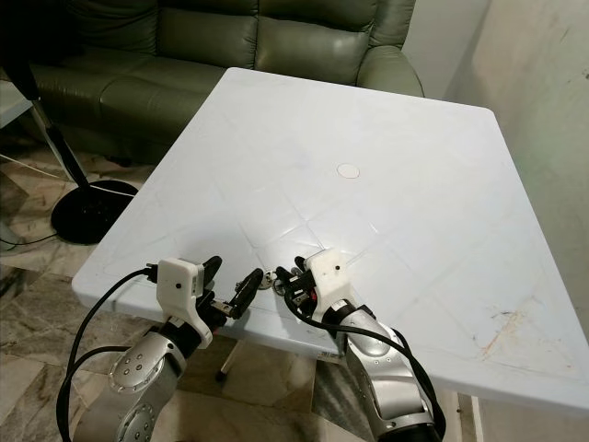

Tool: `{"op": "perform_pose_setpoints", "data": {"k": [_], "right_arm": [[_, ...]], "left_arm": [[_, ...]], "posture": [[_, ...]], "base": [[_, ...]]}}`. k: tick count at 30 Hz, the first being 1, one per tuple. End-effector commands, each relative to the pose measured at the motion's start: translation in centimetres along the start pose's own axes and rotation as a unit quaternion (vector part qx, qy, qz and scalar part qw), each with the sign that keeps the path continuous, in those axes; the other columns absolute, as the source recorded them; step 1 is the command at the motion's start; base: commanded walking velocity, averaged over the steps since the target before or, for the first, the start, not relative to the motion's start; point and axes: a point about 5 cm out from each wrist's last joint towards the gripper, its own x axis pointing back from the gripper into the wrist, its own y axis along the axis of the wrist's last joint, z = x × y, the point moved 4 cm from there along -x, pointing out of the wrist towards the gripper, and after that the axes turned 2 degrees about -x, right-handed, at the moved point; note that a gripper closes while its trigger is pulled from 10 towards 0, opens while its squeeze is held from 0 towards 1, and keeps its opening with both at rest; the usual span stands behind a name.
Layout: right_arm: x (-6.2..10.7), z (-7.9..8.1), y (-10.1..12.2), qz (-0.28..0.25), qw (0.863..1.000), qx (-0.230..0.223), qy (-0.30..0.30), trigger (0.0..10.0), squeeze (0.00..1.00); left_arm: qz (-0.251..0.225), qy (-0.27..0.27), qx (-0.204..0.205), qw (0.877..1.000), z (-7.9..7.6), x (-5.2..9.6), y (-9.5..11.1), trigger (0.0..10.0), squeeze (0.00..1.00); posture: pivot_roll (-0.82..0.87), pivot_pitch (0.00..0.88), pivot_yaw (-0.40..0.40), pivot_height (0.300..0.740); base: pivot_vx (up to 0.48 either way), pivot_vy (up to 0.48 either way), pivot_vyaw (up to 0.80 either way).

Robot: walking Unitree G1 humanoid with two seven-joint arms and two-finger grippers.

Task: Hang keys on a hook

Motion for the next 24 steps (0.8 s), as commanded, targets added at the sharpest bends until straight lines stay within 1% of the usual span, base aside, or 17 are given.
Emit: {"op": "perform_pose_setpoints", "data": {"k": [1, 9, 10, 11, 12, 13, 14, 24], "right_arm": [[0.28, -0.44, -0.08, 0.001, 1.000, 0.000, -0.007, 0.0, 0.00], [0.25, -0.50, -0.09, 0.002, 1.000, 0.003, -0.006, 0.0, 0.00], [0.26, -0.48, -0.14, 0.004, 1.000, 0.002, -0.005, 1.2, 0.00], [0.32, -0.41, -0.19, 0.005, 1.000, 0.004, -0.001, 4.2, 0.00], [0.34, -0.42, -0.19, 0.005, 1.000, 0.005, -0.001, 4.2, 0.00], [0.38, -0.46, -0.21, 0.005, 1.000, 0.008, -0.002, 8.3, 0.00], [0.41, -0.44, -0.31, 0.009, 1.000, 0.008, 0.001, 10.0, 0.00], [0.49, -0.58, -0.50, 0.012, 1.000, 0.011, 0.004, 10.0, 0.00]], "left_arm": [[-0.002, -0.002, 0.001, 1.000, -0.22, -0.05, 0.28, 10.0, 0.00], [-0.005, -0.001, 0.005, 1.000, -0.16, -0.22, 0.46, 10.0, 0.00], [-0.005, -0.001, 0.005, 1.000, -0.15, -0.22, 0.47, 10.0, 0.00], [-0.006, 0.000, 0.006, 1.000, -0.12, -0.21, 0.50, 10.0, 0.00], [-0.006, 0.000, 0.006, 1.000, -0.12, -0.21, 0.52, 10.0, 0.00], [-0.006, 0.001, 0.006, 1.000, -0.11, -0.20, 0.52, 10.0, 0.00], [-0.006, 0.001, 0.006, 1.000, -0.11, -0.20, 0.53, 10.0, 0.00], [-0.007, 0.001, 0.007, 1.000, -0.06, -0.32, 0.60, 10.0, 0.00]], "posture": [[0.03, 0.097, -0.079, 0.740], [0.03, 0.095, -0.078, 0.740], [0.03, 0.095, -0.078, 0.740], [0.03, 0.095, -0.078, 0.740], [0.03, 0.095, -0.078, 0.740], [0.03, 0.095, -0.078, 0.740], [0.03, 0.095, -0.078, 0.740], [0.03, 0.083, -0.076, 0.740]], "base": [[0.000, 0.000, 0.00], [0.000, 0.000, 0.00], [0.000, 0.000, 0.00], [0.000, 0.000, 0.00], [0.000, 0.000, 0.00], [0.000, 0.000, 0.00], [0.000, 0.000, 0.00], [0.000, 0.000, 0.00]]}}
